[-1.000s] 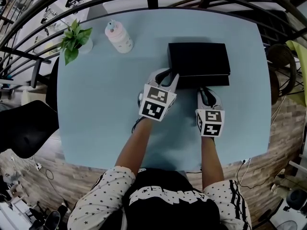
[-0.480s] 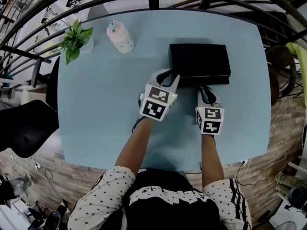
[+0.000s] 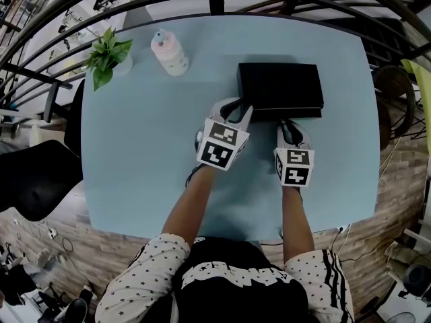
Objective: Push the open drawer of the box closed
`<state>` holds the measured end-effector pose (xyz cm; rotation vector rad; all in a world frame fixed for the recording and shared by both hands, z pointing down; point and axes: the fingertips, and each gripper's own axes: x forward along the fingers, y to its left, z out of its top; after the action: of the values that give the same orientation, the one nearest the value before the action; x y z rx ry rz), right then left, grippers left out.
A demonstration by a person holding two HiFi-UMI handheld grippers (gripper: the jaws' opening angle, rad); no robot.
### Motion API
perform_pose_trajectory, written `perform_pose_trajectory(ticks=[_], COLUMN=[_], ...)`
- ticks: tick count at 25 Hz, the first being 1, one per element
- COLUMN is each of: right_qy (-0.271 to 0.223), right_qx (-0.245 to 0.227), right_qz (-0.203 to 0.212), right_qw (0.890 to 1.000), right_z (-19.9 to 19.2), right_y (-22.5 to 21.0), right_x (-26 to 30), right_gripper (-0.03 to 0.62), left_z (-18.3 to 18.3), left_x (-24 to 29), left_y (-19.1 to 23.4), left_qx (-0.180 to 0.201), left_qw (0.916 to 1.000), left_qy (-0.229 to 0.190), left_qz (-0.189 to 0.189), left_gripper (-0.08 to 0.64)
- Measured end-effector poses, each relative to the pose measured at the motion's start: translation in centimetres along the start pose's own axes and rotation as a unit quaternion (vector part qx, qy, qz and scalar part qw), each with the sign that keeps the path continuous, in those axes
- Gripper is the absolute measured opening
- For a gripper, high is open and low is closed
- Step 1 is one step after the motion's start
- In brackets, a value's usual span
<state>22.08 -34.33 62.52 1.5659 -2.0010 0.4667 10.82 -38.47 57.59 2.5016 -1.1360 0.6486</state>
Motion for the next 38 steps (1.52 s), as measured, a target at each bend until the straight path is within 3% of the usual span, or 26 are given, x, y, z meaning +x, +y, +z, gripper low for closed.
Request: perform_pose_trajectory(ticks=[38], right_qy=[0.010], right_qx=[0.026], right_qz=[-0.013], right_qw=[1.000], right_z=[1.4], right_y=[-0.3], right_x=[1.0], right_gripper=[0.075], left_z=[0.0], left_x=[-0.6], left_y=[-0.1], left_qx=[0.014], left_qw=[0.9997], left_qy=[0.014], left_qz=[-0.011], left_gripper=[0.000])
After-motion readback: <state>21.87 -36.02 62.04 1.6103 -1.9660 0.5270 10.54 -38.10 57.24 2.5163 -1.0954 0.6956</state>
